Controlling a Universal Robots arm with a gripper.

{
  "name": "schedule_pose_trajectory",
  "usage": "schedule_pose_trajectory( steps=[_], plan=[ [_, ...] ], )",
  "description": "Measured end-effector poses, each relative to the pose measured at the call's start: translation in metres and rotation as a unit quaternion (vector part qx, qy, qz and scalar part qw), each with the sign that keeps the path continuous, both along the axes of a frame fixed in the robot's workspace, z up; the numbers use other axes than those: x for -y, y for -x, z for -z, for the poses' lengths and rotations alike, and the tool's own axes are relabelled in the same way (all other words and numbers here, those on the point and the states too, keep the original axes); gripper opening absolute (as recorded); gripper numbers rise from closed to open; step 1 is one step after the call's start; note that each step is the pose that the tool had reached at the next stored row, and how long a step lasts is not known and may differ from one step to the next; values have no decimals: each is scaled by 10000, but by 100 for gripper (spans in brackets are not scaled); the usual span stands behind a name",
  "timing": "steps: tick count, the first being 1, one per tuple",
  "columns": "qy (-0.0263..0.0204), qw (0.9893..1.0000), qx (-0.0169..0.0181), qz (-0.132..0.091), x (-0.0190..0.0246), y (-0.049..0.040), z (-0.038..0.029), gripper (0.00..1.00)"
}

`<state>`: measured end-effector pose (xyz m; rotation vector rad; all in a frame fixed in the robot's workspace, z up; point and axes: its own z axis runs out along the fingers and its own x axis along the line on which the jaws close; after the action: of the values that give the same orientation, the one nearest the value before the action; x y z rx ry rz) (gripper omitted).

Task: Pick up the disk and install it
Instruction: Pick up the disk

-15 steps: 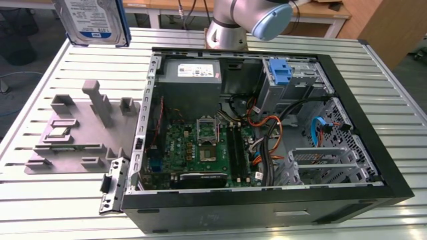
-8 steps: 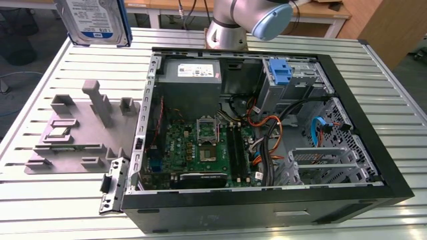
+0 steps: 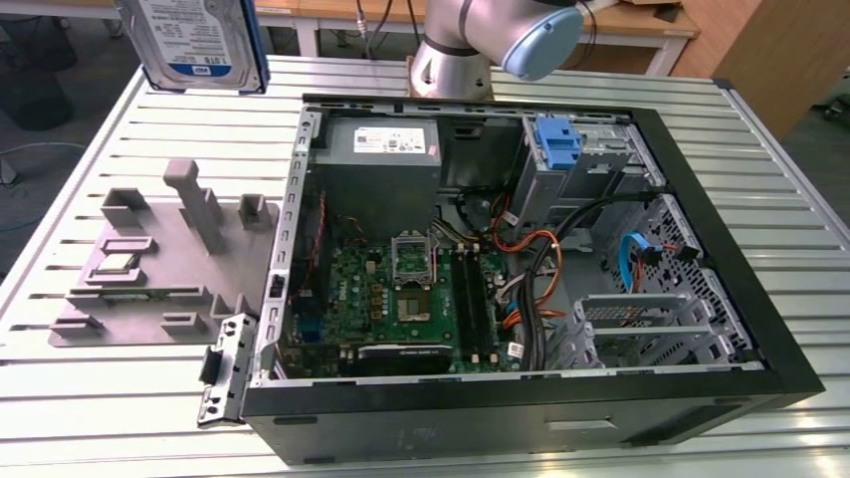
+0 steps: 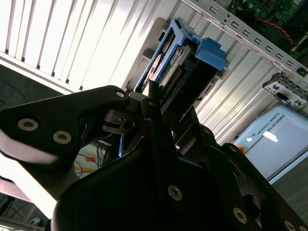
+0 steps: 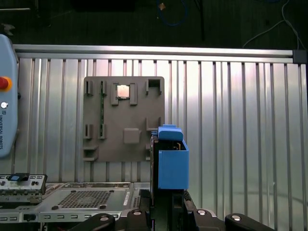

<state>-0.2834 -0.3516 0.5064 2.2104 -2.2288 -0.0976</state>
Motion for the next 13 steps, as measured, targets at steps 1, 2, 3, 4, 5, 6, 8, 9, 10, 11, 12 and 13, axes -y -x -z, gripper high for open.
schedule_pose_trajectory(
  steps=[1, 2, 3, 4, 5, 6, 8, 9, 10, 11, 12, 13],
  plan=[
    [0, 10000, 0, 0, 0, -11, 0, 35],
    [0, 10000, 0, 0, 0, -23, 0, 35],
    [0, 10000, 0, 0, 0, -34, 0, 35],
    [0, 10000, 0, 0, 0, -44, 0, 35],
    [0, 10000, 0, 0, 0, -55, 0, 35],
    [0, 10000, 0, 0, 0, -66, 0, 35],
    [0, 10000, 0, 0, 0, -88, 0, 35],
    [0, 10000, 1, 0, 0, -99, 1, 35],
    [0, 10000, 0, 0, 0, -109, 0, 35],
    [0, 10000, 0, 0, 0, -119, 0, 35],
    [0, 10000, 0, 0, 0, -127, 0, 35],
    [0, 10000, 0, 0, 0, -134, 0, 35]
  ],
)
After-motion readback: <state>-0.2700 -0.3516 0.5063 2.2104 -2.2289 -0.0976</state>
